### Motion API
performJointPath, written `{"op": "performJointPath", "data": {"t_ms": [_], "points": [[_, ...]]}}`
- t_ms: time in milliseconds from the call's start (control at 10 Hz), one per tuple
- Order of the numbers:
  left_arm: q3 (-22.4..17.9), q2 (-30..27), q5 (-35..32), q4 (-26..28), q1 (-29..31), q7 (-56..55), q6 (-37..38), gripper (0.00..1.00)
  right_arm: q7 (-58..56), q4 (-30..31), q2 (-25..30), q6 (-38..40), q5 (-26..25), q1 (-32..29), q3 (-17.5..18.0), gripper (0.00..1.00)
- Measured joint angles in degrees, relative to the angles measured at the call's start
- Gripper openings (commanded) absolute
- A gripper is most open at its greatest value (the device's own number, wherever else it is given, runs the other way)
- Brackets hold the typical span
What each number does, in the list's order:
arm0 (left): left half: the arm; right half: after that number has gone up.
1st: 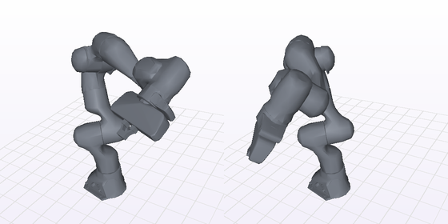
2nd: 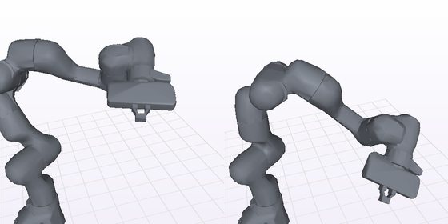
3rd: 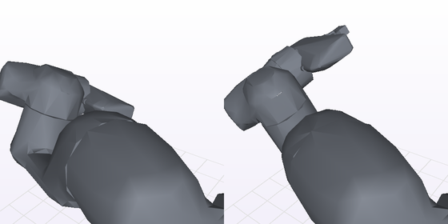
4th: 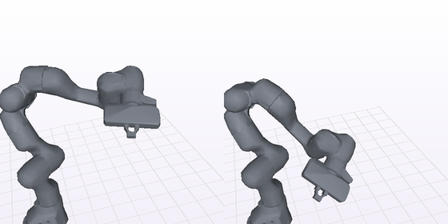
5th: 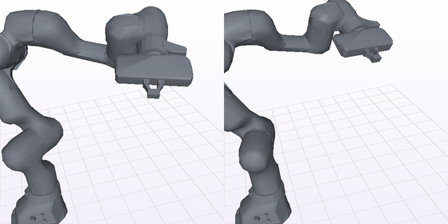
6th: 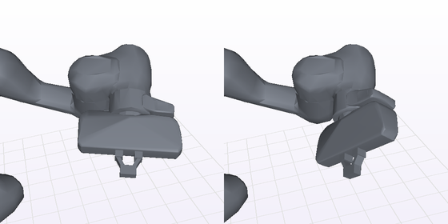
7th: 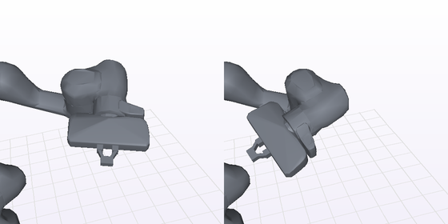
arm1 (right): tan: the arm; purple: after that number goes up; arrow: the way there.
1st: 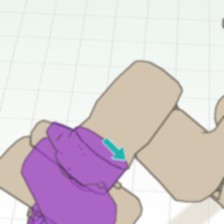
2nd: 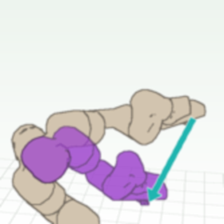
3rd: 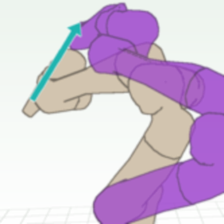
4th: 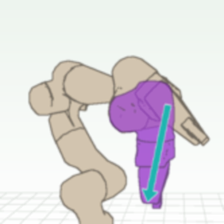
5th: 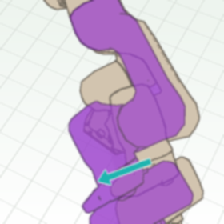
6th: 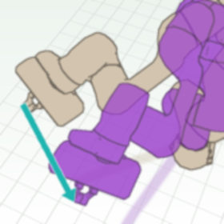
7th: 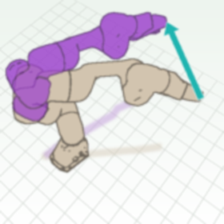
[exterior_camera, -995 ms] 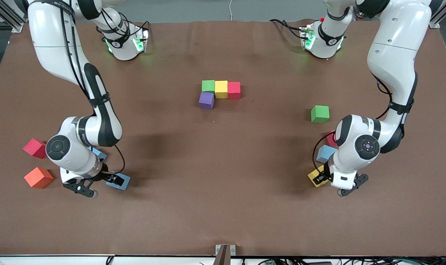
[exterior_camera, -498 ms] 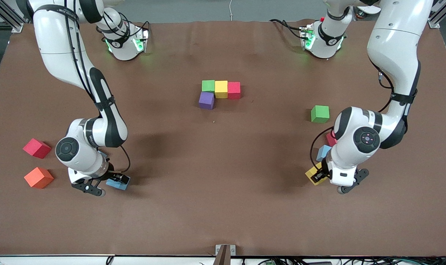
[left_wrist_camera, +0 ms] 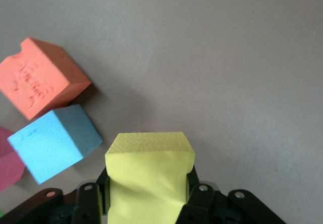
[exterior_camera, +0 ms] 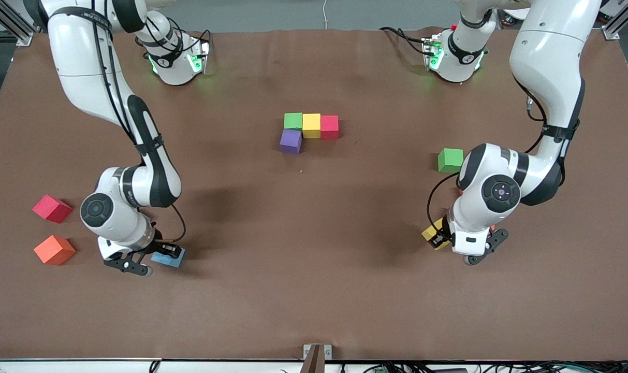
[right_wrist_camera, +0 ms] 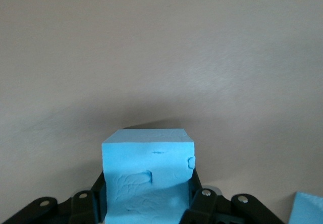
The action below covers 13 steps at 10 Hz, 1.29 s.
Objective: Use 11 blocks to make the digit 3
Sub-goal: 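Carry the blue cube with the right gripper while the left gripper carries yellow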
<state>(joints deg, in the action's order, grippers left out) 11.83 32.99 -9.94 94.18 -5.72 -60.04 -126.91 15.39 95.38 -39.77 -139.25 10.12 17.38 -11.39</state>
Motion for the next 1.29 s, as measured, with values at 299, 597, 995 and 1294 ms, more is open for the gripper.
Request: {"op": "performJointPath", "data": {"t_ms": [299,597,995,1294], "points": [[1.6,-1.5,0.0,0.0,-0.1,-5.5,3.1,0.07,4.3,2.1,7.4,7.9,0.4,7.3,0.5,0.02],[1.7,-2.4,0.0,0.1,0.0,-7.1,6.1,0.07,13.6,7.4,11.4,6.9,0.4,20.3,0.8,0.02],[3.3,-2.4,0.0,0.6,-0.6,-11.8,7.5,0.07,22.8,12.0,11.3,1.3,0.4,30.8,0.8,0.02],[3.9,-2.4,0.2,0.7,-1.8,-12.7,7.5,0.07,24.4,16.5,11.2,-2.6,0.4,34.8,0.7,0.01]]}}
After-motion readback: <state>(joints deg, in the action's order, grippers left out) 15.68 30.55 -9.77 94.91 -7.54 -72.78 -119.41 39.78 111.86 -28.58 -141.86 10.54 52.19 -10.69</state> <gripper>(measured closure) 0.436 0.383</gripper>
